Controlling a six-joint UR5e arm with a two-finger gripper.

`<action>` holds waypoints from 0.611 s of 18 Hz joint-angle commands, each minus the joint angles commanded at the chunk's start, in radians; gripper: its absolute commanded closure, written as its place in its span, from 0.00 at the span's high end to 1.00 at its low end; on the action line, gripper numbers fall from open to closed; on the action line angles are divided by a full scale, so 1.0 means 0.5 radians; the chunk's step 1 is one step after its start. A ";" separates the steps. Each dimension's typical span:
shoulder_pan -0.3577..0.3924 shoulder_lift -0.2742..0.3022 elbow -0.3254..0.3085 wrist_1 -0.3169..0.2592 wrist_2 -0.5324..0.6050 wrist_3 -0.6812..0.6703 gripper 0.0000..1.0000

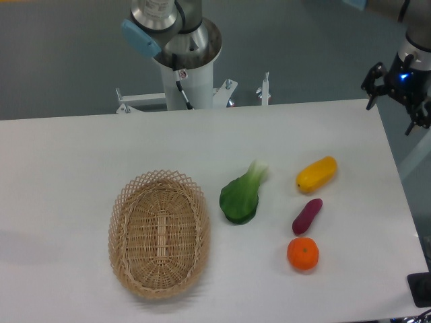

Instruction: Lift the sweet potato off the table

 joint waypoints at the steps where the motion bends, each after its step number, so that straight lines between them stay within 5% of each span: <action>1: 0.000 0.000 -0.003 0.000 0.000 0.000 1.00; 11: -0.073 -0.024 -0.052 0.012 -0.003 -0.266 1.00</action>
